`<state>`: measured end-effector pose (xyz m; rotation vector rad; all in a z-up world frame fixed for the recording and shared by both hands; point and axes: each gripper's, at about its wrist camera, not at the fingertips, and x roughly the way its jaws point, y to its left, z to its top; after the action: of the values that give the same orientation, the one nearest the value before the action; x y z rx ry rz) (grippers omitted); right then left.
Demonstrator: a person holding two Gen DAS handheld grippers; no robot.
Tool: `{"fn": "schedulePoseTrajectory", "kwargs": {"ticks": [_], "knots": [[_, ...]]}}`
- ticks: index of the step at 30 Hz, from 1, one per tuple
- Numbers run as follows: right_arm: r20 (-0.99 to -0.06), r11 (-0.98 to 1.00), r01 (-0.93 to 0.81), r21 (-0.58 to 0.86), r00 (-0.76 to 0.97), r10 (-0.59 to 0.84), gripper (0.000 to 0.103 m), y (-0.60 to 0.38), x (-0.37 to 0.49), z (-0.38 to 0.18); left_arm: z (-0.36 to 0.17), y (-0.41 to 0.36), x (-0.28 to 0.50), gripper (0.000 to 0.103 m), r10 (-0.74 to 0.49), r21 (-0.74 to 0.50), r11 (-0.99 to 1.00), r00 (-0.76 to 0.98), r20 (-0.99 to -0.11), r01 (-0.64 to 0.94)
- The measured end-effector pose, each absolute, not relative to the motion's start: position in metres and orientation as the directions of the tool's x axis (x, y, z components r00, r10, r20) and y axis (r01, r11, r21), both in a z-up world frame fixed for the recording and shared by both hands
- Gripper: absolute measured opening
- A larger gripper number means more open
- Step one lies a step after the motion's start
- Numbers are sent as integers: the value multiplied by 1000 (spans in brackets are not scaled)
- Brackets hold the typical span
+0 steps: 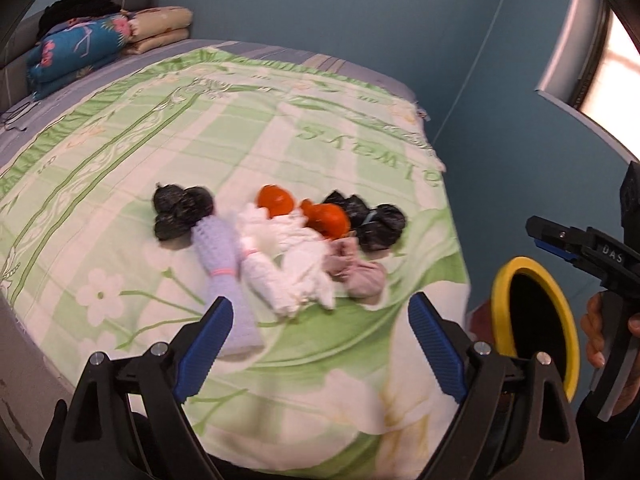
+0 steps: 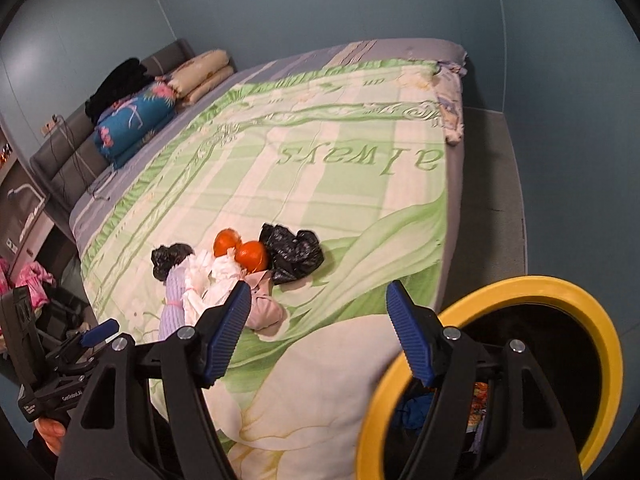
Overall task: Collect trash
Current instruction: 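Move both tools back toward the remaining trash pile on the bed, then grasp the purple foam net with the left tool while the right tool grasps the pink cloth bundle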
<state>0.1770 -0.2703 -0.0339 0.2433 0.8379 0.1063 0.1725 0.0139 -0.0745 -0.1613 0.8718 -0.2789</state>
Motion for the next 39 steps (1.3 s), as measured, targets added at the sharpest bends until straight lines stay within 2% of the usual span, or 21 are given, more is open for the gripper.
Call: {"fn": "schedulePoseTrajectory", "kwargs": {"ticks": [21,39], "knots": [[-860,979,-76,190,468,203,66,-193,245,-119,-140,68,214,86,-225,-270,963,541,-810,-4],[-913,996,-84,41,401,71,66,-154,280,-156,-171,62,247,86,-209,-256,966,464,-861,-39]]}}
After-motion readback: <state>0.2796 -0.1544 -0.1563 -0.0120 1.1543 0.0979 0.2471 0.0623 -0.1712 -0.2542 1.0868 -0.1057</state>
